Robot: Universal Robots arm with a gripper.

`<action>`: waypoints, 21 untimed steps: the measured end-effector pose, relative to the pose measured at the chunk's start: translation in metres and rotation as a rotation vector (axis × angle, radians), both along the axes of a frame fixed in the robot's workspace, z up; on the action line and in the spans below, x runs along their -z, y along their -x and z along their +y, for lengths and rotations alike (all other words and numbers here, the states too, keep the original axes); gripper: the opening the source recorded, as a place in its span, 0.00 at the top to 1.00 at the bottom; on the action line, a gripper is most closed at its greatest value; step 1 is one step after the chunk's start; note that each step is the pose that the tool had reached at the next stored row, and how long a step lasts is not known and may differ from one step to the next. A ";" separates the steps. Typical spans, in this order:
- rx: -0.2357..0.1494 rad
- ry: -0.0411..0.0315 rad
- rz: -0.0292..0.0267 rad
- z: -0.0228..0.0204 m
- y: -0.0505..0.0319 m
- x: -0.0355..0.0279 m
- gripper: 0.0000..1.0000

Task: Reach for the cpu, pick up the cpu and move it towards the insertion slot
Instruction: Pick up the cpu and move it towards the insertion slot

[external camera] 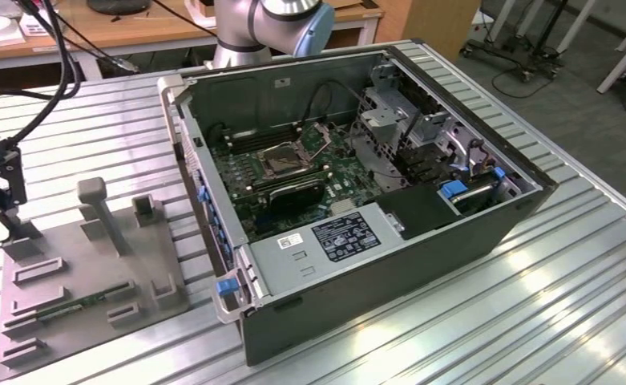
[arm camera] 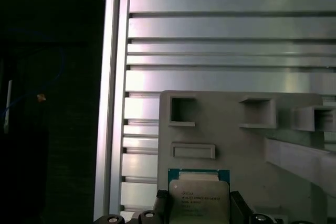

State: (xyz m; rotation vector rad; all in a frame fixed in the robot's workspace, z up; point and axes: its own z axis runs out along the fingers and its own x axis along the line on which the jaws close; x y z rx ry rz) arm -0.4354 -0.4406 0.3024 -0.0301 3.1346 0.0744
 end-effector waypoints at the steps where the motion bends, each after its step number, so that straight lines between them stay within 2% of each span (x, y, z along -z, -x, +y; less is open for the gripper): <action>1: 0.000 -0.0001 -0.0001 0.0000 0.0000 -0.0012 0.46; 9: 0.000 -0.0001 -0.0002 0.0000 0.0000 -0.0174 0.46; 21: 0.000 -0.0002 -0.0002 0.0000 0.0000 -0.0498 0.46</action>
